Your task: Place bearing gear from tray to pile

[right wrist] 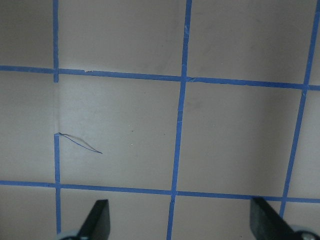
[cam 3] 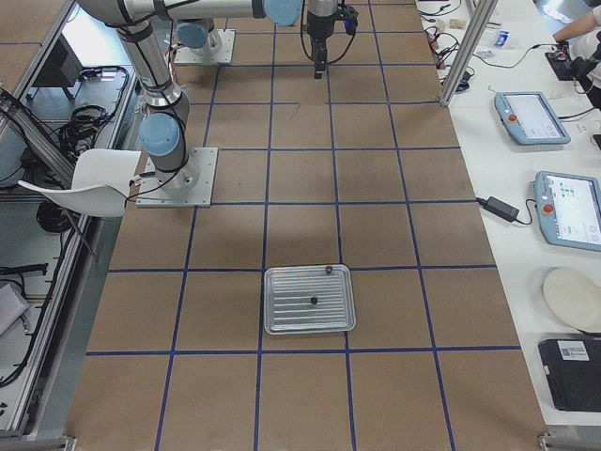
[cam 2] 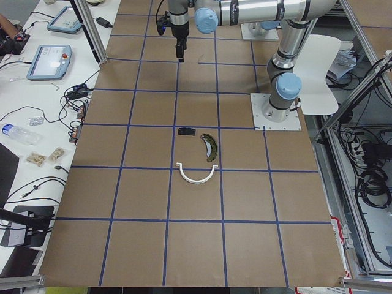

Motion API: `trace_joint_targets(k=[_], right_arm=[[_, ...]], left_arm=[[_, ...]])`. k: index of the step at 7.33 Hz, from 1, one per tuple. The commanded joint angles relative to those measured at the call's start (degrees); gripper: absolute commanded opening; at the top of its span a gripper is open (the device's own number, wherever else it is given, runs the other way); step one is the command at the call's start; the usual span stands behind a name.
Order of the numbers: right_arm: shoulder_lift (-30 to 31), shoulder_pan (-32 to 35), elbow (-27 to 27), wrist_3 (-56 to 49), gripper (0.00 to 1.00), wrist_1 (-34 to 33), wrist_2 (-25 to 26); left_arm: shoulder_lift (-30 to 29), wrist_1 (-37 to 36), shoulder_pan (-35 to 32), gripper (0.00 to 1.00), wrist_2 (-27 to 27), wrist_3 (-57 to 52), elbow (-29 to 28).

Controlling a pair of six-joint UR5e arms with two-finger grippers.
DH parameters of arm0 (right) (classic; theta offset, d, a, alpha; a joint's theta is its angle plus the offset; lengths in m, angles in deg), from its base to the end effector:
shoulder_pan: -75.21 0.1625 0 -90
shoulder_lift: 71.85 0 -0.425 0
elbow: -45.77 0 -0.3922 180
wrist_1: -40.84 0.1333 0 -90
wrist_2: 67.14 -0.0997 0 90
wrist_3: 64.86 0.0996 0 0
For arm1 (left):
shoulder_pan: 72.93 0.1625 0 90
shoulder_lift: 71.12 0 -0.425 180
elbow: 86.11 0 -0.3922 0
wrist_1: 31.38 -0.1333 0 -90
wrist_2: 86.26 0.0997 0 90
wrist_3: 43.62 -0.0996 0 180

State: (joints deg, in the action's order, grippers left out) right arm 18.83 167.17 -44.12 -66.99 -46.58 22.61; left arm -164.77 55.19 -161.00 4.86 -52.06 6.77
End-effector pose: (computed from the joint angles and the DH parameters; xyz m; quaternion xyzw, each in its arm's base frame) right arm 0.1502 -0.4788 0.4902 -0.0356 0.9992 0.0156 0.0022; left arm -0.1141 -0.5150 0.4372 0.0570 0.9980 0.0278 0.0073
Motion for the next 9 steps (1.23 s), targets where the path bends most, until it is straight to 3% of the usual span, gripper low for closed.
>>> trace_joint_targets(k=[1,4,5,7,9], right_arm=[[-0.06,-0.28,0.15,-0.33,1.0,-0.38,-0.01],[-0.77,-1.16,-0.64,2.38,1.0,-1.27,-0.11],[-0.86,-1.34,-1.16,8.92,1.0,-0.83,-0.1],[-0.95,-2.73,-1.26,-0.73,1.0,-1.09,-0.1],[-0.86,-10.52,-1.26,-1.38,1.0,-0.91,-0.18]], left_arm=[[-0.04,-0.01,0.0,1.0,-0.07,0.0,0.02],[0.04,-0.01,0.0,1.0,-0.16,0.0,0.02],[-0.04,-0.01,0.0,1.0,-0.25,0.0,0.02],[-0.05,-0.09,0.0,1.0,-0.25,0.0,0.02],[0.04,-0.01,0.0,1.0,-0.16,0.0,0.02]])
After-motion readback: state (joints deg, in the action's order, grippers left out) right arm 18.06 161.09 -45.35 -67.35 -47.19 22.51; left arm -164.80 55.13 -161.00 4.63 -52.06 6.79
